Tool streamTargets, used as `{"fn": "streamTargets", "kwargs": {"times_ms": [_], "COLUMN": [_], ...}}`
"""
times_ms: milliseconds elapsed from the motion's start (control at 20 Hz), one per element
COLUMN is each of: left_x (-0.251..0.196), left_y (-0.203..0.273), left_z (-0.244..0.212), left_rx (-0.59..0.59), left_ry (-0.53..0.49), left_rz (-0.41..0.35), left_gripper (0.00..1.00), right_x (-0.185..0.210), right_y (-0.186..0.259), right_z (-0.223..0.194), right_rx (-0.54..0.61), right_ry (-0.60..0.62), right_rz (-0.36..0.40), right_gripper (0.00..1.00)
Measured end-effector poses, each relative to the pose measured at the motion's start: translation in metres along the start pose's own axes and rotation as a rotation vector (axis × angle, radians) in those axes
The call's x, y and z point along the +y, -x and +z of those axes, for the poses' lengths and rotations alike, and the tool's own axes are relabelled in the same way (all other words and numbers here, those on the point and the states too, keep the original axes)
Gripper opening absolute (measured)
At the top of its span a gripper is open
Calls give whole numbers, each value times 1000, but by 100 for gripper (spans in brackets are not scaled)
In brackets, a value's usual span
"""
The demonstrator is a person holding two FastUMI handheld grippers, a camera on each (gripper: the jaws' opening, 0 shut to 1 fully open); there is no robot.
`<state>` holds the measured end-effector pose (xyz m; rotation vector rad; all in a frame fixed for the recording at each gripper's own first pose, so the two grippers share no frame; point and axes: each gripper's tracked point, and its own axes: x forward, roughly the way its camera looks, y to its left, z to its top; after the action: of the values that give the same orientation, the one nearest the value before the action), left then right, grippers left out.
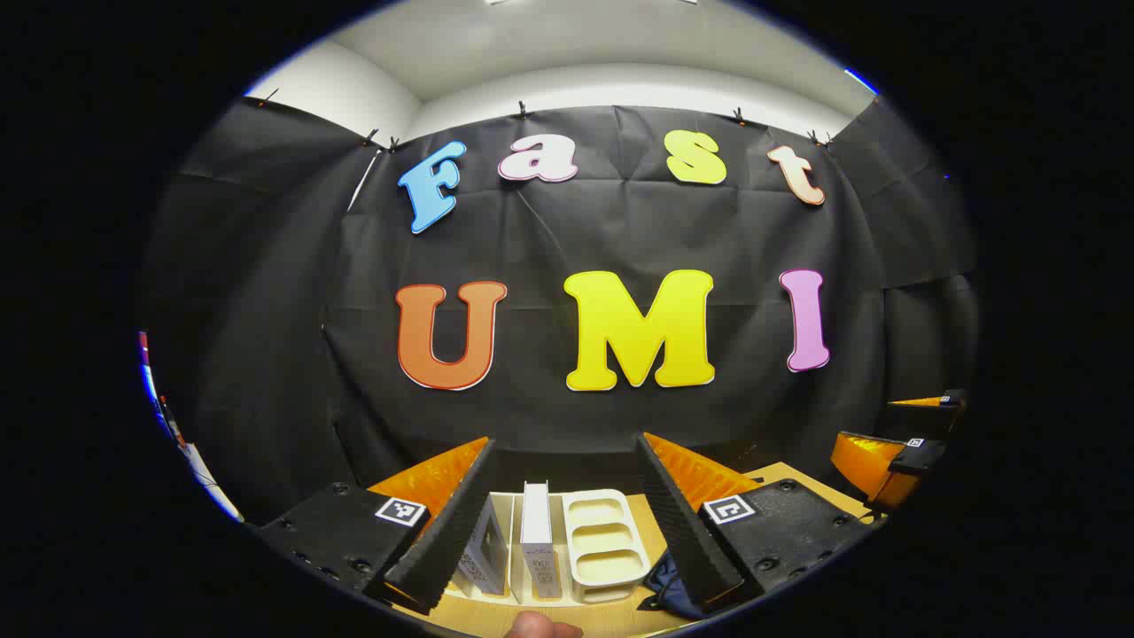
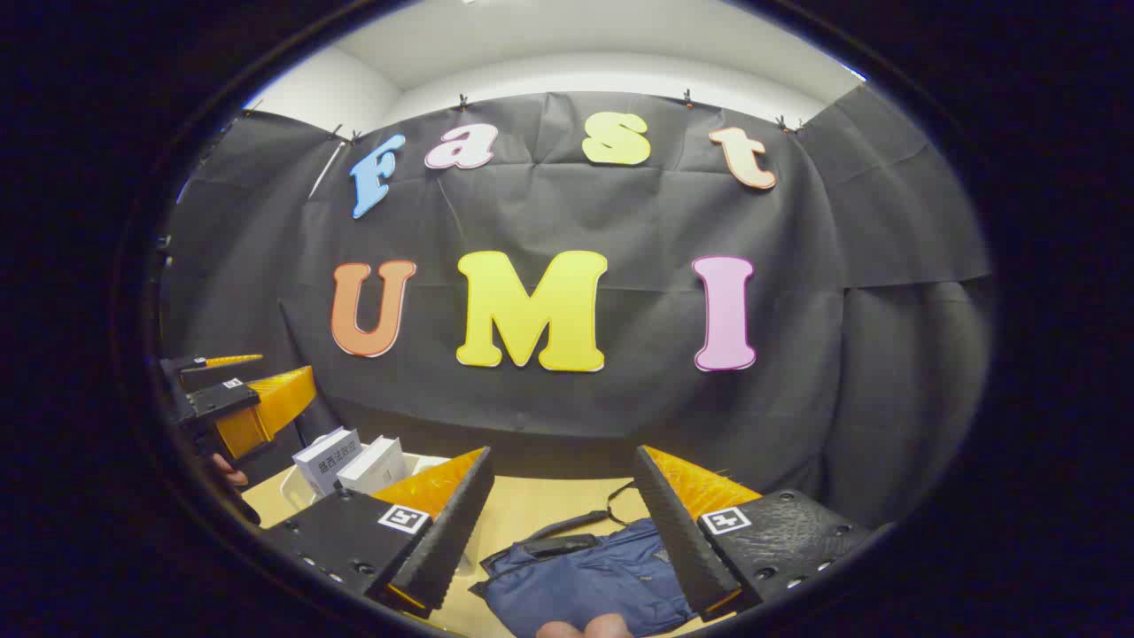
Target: Open the schoolbag, grab two books from the bookshelf and put them into the schoolbag.
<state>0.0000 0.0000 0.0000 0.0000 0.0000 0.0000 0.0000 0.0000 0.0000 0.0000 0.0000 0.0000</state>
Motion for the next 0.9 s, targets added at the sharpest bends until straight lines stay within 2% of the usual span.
{"fn": "streamTargets", "kwargs": {"times_ms": [300,350,400,450,900], "left_x": [-5,-5,-4,-5,0], "left_y": [0,0,0,1,4], "left_z": [-3,-3,-3,-4,-5], "left_rx": [7,10,14,17,23], "left_ry": [8,10,12,12,2], "left_rz": [-15,-14,-15,-15,9], "left_gripper": [98,98,98,98,98], "right_x": [4,3,4,4,5], "right_y": [-1,-1,-1,-2,-3], "right_z": [1,0,1,1,2], "right_rx": [-8,-6,-4,-3,8], "right_ry": [23,25,25,22,20], "right_rz": [2,2,2,2,-3], "right_gripper": [93,97,95,98,95]}}
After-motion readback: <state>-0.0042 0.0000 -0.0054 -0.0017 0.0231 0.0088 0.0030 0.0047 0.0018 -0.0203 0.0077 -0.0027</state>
